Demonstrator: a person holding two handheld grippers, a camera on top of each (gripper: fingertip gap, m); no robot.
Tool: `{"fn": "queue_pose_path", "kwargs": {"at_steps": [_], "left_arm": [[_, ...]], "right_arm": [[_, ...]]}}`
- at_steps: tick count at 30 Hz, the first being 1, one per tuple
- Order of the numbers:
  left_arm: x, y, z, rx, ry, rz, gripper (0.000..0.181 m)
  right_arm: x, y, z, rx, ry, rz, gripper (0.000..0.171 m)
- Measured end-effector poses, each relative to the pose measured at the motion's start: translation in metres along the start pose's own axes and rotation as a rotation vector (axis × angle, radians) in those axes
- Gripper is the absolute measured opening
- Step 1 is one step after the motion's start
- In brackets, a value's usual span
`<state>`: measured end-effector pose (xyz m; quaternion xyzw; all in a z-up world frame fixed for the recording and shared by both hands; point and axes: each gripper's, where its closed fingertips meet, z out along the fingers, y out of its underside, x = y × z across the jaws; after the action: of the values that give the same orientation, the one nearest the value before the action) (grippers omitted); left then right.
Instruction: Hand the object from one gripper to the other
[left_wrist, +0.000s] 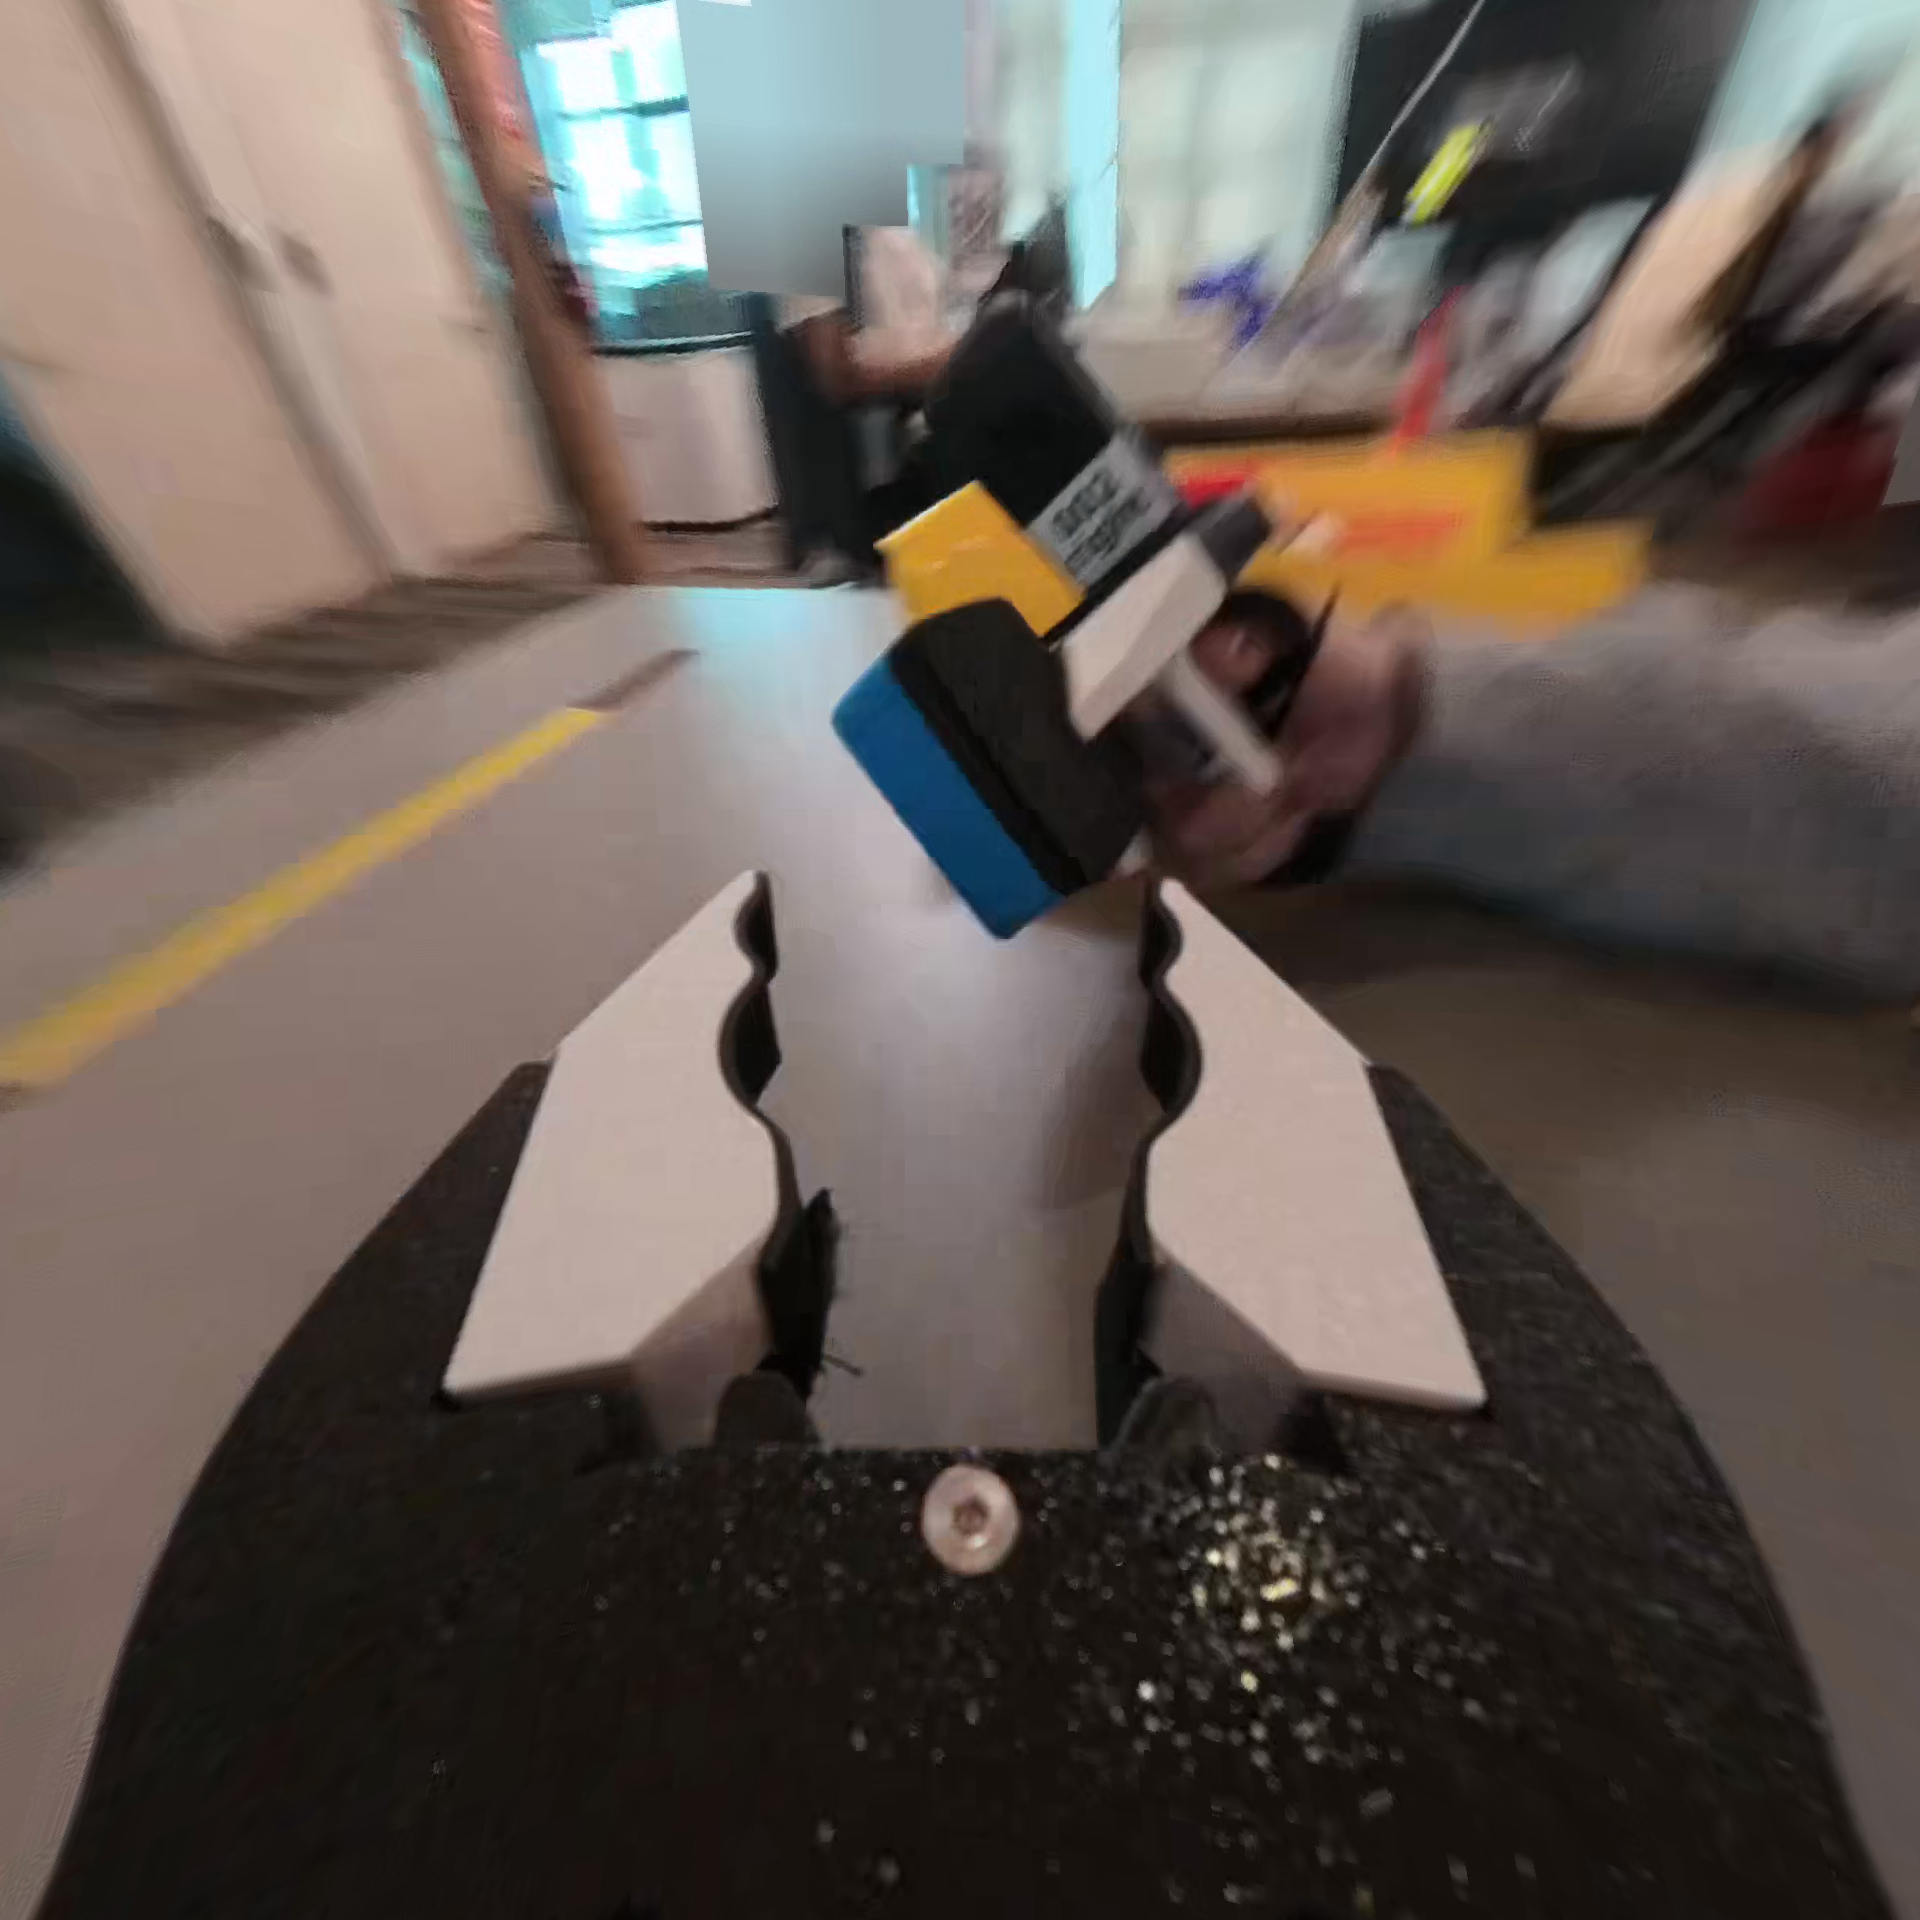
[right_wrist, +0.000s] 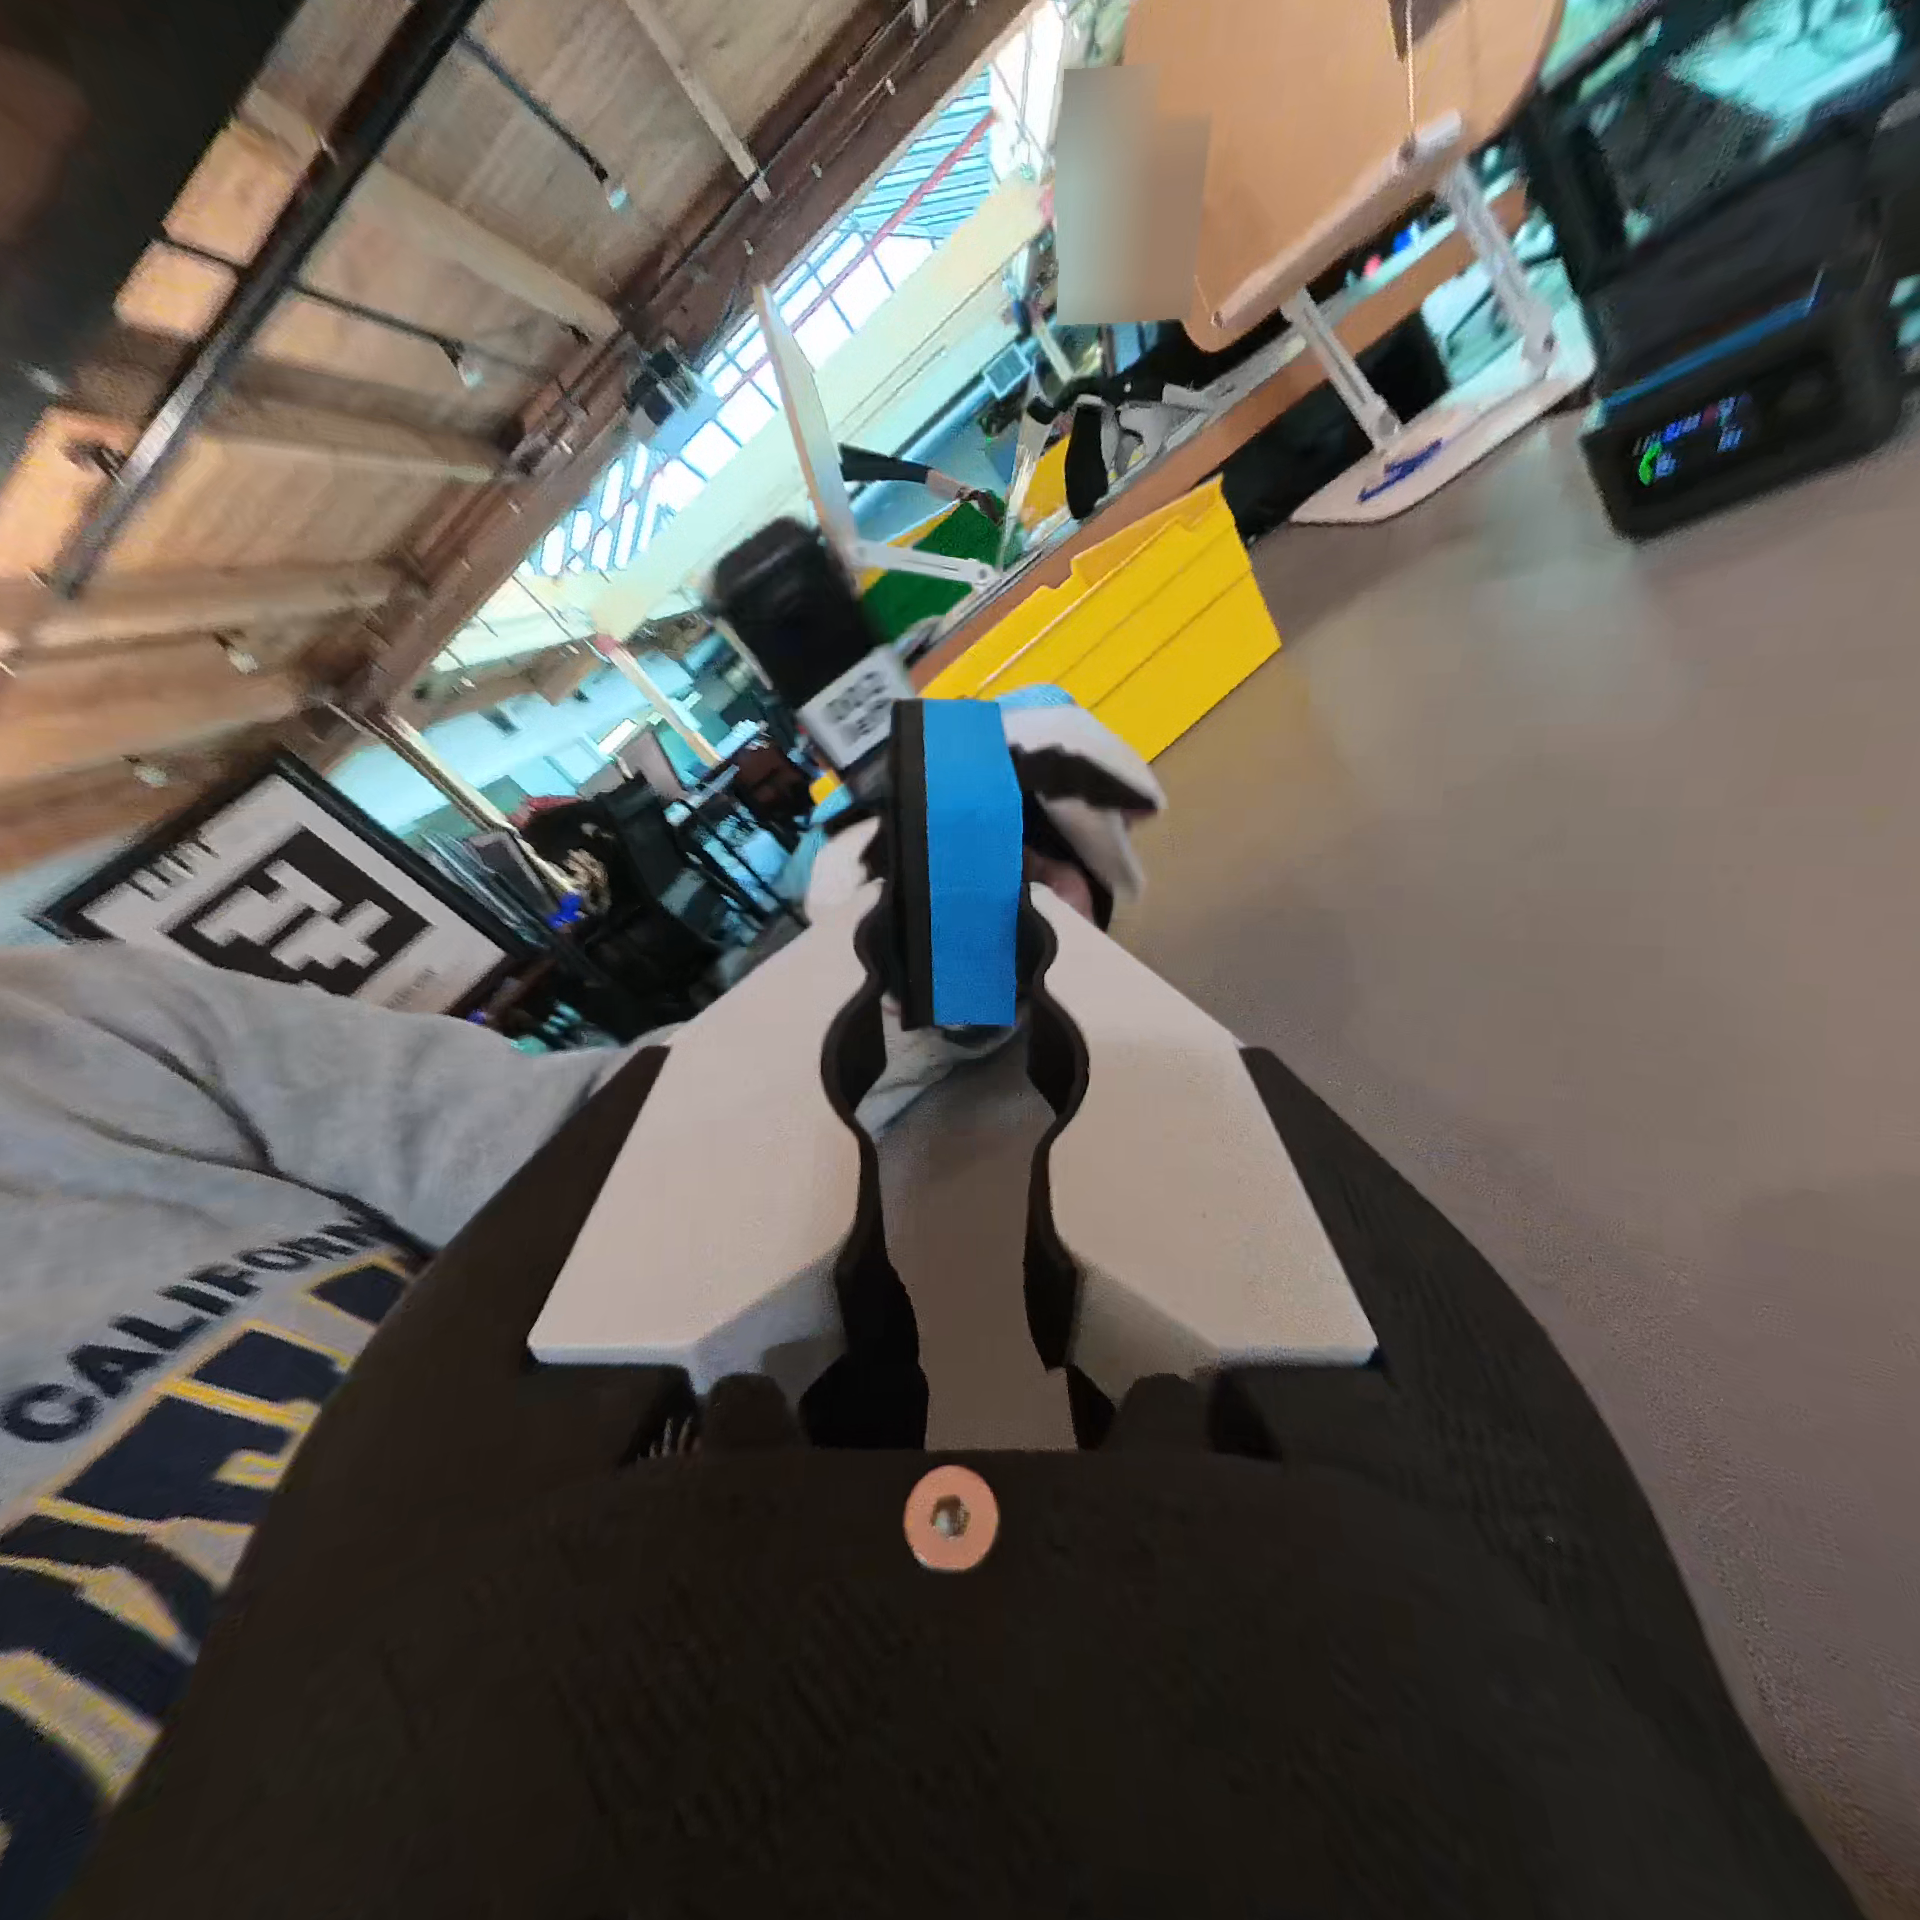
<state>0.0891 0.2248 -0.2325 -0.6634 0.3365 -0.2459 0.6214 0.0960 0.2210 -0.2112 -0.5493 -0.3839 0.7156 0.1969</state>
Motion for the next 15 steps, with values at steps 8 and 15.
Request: {"fn": "queue_pose_path", "kwargs": {"at_steps": [8, 15], "left_arm": [[0.001, 0.001, 0.007, -0.263, -0.400, 1.060, 0.074], [-0.005, -0.003, 0.008, -0.333, -0.523, 1.243, 0.026]], "right_arm": [[0.014, 0.020, -0.004, -0.090, 0.008, 0.284, 0.020], [0.018, 0.003, -0.002, 0.034, 0.005, 0.279, 0.031]]}}
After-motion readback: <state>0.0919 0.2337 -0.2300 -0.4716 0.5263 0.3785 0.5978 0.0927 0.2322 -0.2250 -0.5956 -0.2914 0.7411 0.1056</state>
